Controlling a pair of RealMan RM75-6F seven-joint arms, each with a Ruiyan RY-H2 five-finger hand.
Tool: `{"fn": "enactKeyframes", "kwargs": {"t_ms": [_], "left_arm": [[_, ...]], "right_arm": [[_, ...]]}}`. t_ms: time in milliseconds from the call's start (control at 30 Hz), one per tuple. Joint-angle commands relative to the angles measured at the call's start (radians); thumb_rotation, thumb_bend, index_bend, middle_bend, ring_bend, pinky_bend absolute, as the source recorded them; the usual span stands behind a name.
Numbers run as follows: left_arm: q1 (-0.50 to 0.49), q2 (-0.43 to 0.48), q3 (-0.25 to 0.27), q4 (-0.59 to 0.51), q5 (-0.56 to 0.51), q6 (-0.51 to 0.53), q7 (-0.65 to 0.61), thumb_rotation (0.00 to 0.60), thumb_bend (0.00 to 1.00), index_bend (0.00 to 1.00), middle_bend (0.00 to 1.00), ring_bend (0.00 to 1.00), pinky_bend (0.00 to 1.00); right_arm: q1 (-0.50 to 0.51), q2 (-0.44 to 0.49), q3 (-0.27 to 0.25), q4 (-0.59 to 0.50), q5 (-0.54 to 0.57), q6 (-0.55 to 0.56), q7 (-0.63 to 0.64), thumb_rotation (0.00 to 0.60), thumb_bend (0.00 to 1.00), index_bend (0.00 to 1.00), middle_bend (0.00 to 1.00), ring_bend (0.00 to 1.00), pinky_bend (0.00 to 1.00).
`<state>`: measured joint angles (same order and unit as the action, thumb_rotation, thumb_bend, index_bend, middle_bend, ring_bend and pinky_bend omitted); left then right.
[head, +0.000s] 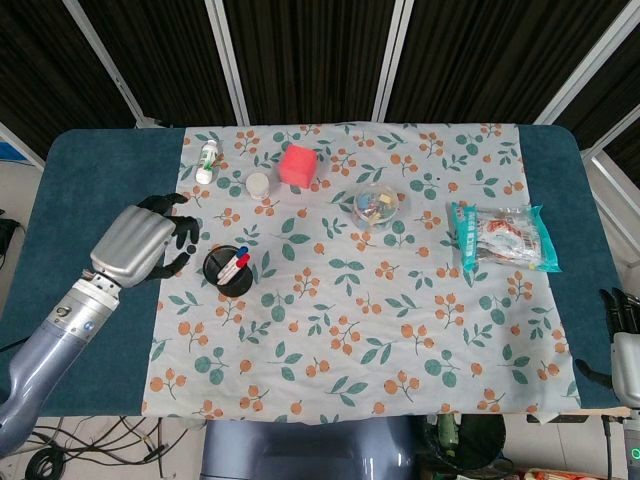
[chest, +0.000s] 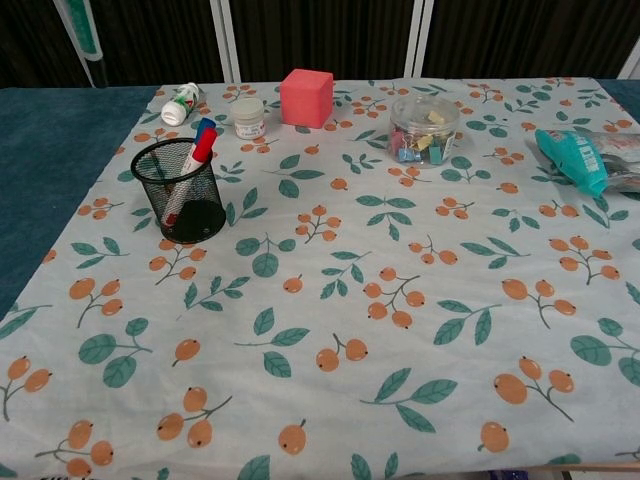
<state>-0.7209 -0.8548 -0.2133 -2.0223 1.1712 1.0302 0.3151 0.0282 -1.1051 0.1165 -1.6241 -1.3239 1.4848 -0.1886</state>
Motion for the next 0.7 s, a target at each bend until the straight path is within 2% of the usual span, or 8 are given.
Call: {"fn": "enactKeyframes", "kwargs": {"t_ms": [33, 200, 400, 533, 700], "left_arm": [[0.084, -0.047, 0.084, 0.072, 0.137, 0.116, 0.091, 0.6, 0.46, 0.57, 0.59, 0.17, 0.26], [0.15, -0.101, 0.153, 0.195, 0.25, 0.171, 0.067, 0.6, 0.46, 0.57, 0.59, 0.17, 0.26], [0.156, -0.2, 0.204, 0.368, 0.291, 0.1, -0.004, 0.6, 0.46, 0.57, 0.58, 0.17, 0.26], [0.144, -0.284, 0.217, 0.482, 0.317, 0.062, -0.039, 0.6, 0.43, 0.56, 0.58, 0.17, 0.26], [0.118, -0.372, 0.206, 0.568, 0.335, 0.035, -0.071, 0.6, 0.43, 0.56, 0.57, 0.17, 0.26]], "right_arm": [[0.001, -0.001, 0.0, 0.003, 0.003, -0.004, 0.0, 0.6, 0.01, 0.09, 0.1, 0.16, 0.19], [0.003, -0.004, 0.0, 0.008, 0.003, -0.007, 0.001, 0.6, 0.01, 0.09, 0.1, 0.16, 0.19], [0.004, -0.006, 0.001, 0.007, 0.005, -0.005, -0.003, 0.6, 0.01, 0.09, 0.1, 0.16, 0.19], [0.002, -0.006, 0.002, 0.005, 0.007, -0.001, -0.009, 0.6, 0.01, 0.09, 0.1, 0.16, 0.19], [0.003, -0.009, 0.001, 0.007, 0.009, -0.004, -0.016, 0.6, 0.01, 0.09, 0.1, 0.16, 0.19]]}}
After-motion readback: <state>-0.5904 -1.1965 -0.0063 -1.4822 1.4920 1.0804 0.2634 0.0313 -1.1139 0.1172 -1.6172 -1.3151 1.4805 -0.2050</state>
